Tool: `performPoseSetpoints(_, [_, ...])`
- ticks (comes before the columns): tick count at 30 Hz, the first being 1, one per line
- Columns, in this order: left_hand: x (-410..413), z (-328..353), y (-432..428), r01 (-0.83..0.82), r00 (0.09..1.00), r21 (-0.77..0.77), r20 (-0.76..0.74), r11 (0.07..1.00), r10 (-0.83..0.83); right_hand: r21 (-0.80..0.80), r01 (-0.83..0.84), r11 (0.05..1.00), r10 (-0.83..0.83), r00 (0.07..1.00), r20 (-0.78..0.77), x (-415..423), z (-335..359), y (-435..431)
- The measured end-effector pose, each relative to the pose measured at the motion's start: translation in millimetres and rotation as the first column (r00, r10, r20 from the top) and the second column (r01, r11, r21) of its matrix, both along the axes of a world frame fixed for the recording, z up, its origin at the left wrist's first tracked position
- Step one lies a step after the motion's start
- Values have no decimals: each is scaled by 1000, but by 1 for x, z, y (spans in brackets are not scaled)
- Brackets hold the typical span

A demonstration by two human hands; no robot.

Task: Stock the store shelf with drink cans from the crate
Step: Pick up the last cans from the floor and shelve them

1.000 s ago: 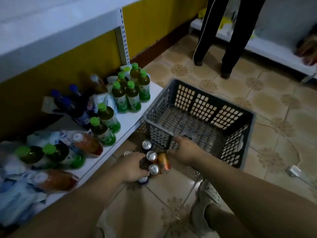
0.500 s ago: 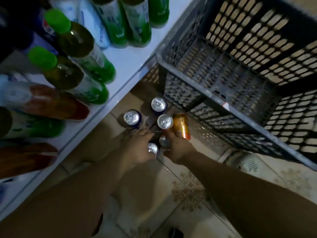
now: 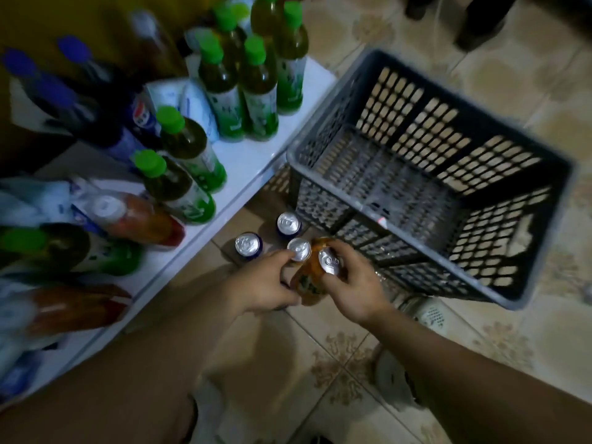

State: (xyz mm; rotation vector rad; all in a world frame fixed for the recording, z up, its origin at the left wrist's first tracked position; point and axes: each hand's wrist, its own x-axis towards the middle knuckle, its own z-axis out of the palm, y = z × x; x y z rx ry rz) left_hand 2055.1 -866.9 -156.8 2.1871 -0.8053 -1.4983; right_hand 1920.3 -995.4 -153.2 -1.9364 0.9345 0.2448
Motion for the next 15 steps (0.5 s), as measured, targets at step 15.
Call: performPoseSetpoints(15, [-36, 322, 71, -273, 937, -538, 39, 797, 348, 224, 183, 957, -289, 651, 702, 12, 315, 65])
